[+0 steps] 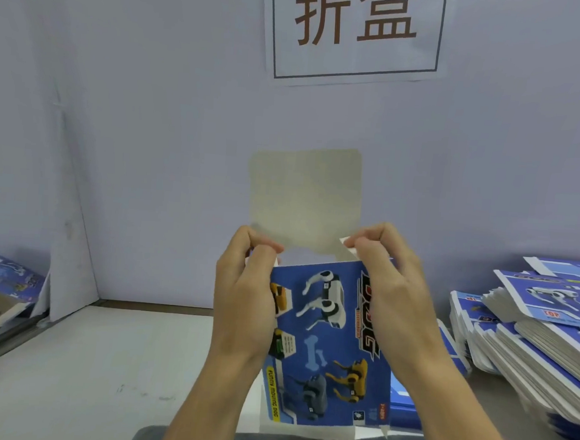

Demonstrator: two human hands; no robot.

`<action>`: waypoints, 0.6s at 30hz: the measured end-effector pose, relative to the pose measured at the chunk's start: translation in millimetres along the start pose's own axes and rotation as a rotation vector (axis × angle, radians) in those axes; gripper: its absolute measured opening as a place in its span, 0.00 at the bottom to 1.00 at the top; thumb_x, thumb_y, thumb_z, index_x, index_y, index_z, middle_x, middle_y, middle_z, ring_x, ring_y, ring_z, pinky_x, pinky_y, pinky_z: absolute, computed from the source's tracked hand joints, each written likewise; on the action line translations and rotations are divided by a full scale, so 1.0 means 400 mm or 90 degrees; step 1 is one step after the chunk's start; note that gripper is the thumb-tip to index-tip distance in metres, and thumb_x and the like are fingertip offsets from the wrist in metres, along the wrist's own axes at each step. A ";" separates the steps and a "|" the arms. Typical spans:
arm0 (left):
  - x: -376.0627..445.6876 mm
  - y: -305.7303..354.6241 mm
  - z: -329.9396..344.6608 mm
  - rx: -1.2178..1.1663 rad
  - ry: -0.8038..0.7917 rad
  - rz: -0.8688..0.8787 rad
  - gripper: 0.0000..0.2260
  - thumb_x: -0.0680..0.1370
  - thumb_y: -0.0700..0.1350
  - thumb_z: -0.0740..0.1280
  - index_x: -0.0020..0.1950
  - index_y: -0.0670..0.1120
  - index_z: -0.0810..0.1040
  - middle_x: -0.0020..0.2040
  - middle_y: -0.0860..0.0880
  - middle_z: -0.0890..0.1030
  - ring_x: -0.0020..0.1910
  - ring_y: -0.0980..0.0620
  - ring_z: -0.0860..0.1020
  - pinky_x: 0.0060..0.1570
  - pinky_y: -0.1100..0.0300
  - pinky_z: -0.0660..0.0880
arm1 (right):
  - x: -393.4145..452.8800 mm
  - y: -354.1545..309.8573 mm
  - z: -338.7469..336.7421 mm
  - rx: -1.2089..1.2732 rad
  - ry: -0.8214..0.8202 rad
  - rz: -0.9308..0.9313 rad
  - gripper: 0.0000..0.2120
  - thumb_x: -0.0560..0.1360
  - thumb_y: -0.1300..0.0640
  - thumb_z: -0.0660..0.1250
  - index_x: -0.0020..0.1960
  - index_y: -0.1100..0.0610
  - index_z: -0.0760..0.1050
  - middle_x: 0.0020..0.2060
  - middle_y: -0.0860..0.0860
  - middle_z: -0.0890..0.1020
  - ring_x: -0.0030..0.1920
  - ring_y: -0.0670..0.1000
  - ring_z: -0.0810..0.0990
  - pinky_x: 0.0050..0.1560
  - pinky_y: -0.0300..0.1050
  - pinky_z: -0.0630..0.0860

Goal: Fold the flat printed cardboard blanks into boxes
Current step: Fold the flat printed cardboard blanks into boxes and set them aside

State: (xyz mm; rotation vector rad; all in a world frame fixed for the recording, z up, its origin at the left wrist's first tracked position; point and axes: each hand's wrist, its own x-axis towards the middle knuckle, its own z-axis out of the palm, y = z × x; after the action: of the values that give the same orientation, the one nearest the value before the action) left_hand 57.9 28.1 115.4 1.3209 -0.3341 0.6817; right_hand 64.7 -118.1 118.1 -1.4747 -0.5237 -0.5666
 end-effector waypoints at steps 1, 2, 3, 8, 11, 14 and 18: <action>0.000 0.002 0.000 -0.009 0.004 -0.017 0.05 0.72 0.49 0.60 0.42 0.54 0.75 0.37 0.43 0.75 0.33 0.47 0.72 0.28 0.53 0.72 | 0.000 0.001 0.003 0.015 0.007 0.023 0.05 0.81 0.53 0.59 0.48 0.47 0.71 0.25 0.48 0.69 0.27 0.50 0.68 0.24 0.36 0.67; 0.001 0.000 -0.003 -0.018 -0.001 -0.028 0.10 0.71 0.49 0.60 0.48 0.61 0.76 0.42 0.41 0.77 0.37 0.45 0.74 0.33 0.46 0.76 | 0.001 0.006 0.001 0.038 0.011 0.046 0.08 0.81 0.56 0.59 0.51 0.42 0.70 0.26 0.47 0.70 0.27 0.50 0.68 0.23 0.38 0.68; 0.001 -0.002 -0.005 -0.024 -0.014 -0.040 0.16 0.71 0.49 0.60 0.54 0.67 0.74 0.47 0.42 0.78 0.41 0.44 0.76 0.39 0.38 0.78 | 0.001 0.005 0.000 0.054 0.014 0.061 0.13 0.80 0.56 0.59 0.57 0.38 0.68 0.26 0.45 0.71 0.27 0.50 0.69 0.24 0.38 0.69; -0.003 -0.004 -0.002 -0.022 -0.037 0.020 0.14 0.74 0.50 0.61 0.56 0.65 0.75 0.48 0.50 0.82 0.41 0.57 0.81 0.37 0.54 0.80 | 0.005 0.000 -0.004 0.112 0.000 0.062 0.15 0.72 0.50 0.59 0.57 0.41 0.75 0.30 0.49 0.76 0.28 0.50 0.74 0.30 0.44 0.72; -0.009 0.001 -0.004 -0.128 -0.043 0.033 0.14 0.76 0.61 0.60 0.48 0.53 0.78 0.48 0.46 0.83 0.41 0.48 0.82 0.36 0.54 0.79 | -0.010 0.010 -0.003 0.292 0.005 0.029 0.13 0.77 0.46 0.57 0.50 0.52 0.75 0.37 0.50 0.82 0.34 0.51 0.82 0.32 0.43 0.78; -0.015 0.004 -0.007 -0.134 -0.070 -0.004 0.19 0.69 0.66 0.65 0.48 0.51 0.75 0.54 0.50 0.83 0.47 0.46 0.85 0.40 0.47 0.81 | -0.023 0.013 -0.002 0.297 -0.017 0.044 0.16 0.75 0.40 0.59 0.48 0.52 0.73 0.38 0.54 0.82 0.35 0.52 0.84 0.31 0.45 0.79; -0.014 -0.008 -0.026 0.003 -0.138 0.032 0.10 0.75 0.53 0.69 0.53 0.57 0.72 0.52 0.55 0.82 0.49 0.43 0.85 0.39 0.47 0.83 | -0.020 0.024 -0.014 0.193 -0.068 0.053 0.11 0.72 0.49 0.67 0.53 0.48 0.74 0.47 0.57 0.83 0.42 0.57 0.86 0.36 0.49 0.83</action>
State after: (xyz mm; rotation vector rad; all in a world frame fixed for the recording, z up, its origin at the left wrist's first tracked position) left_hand 54.2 36.3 107.4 1.3975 -0.5430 0.5819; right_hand 64.9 -123.4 105.4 -1.2352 -0.6004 -0.3276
